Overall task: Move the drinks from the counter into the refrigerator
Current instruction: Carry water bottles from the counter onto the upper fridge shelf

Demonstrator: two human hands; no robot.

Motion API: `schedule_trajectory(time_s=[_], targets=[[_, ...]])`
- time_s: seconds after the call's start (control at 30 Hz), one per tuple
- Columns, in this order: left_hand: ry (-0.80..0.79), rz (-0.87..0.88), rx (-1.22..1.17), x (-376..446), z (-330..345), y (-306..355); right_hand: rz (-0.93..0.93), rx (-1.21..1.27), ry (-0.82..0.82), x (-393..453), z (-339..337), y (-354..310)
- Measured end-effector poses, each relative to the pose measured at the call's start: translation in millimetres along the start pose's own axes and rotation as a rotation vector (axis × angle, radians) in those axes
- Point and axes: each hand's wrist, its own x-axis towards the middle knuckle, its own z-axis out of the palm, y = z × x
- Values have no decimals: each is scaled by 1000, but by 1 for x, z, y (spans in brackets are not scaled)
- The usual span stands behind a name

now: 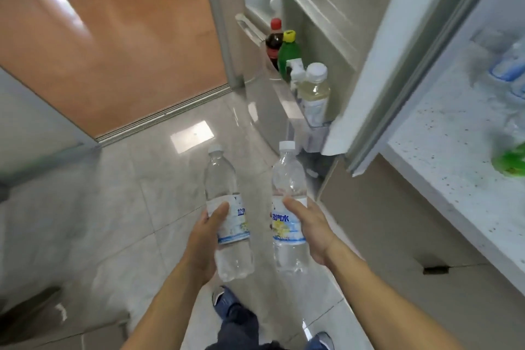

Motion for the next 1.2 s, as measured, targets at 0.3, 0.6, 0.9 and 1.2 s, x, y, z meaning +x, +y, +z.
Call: schedule_trajectory(time_s=[0.3,0.6,0.9,1.2], targets=[[58,200,5,62,-130,107,-57,-132,-109,95,170,-41],[42,188,-30,154,-174,179,-74,-129,-151,187,247,-83],[-40,224,69,295,-148,288,-111,-75,-30,328,266,-158],[-173,206,164,420,-92,384,-157,34,108,435,258,-256]])
